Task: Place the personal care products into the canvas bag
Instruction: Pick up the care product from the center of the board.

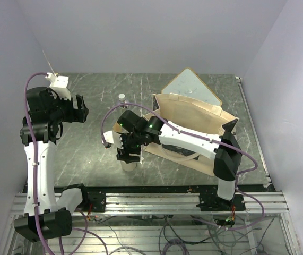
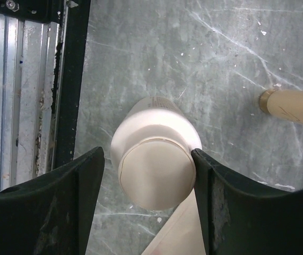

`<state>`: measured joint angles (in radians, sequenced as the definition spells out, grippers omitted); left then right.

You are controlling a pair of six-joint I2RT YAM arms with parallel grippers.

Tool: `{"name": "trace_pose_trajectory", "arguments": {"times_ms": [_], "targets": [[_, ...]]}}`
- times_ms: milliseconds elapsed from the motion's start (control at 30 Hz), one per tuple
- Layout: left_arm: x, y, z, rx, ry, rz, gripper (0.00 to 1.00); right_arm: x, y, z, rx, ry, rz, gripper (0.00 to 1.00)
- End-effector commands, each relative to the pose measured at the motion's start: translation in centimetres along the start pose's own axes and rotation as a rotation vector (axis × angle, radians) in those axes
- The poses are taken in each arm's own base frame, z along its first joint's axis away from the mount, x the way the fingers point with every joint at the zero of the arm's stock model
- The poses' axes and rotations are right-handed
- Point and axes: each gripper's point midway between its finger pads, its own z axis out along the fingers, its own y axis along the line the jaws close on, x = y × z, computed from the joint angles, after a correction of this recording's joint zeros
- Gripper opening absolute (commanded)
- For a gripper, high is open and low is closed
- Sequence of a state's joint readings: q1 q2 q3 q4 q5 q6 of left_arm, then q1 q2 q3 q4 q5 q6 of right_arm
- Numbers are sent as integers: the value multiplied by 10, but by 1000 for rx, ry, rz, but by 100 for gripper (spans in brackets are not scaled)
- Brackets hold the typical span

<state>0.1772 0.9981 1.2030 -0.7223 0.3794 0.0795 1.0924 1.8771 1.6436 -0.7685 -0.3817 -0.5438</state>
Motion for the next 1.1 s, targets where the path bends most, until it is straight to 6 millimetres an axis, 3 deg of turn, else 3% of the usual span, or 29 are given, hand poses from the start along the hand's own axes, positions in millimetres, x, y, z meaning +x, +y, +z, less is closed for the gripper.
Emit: {"name": "trace_pose_trajectory", "arguments": {"times_ms": [0,1067], "targets": [[-8,-5,-4,30,-29,21,91,-9,-6,-3,17,-30,8,64],[-11,-1,-5,13,-45,61,92,1,-9,4,-4,-34,28,51]]}}
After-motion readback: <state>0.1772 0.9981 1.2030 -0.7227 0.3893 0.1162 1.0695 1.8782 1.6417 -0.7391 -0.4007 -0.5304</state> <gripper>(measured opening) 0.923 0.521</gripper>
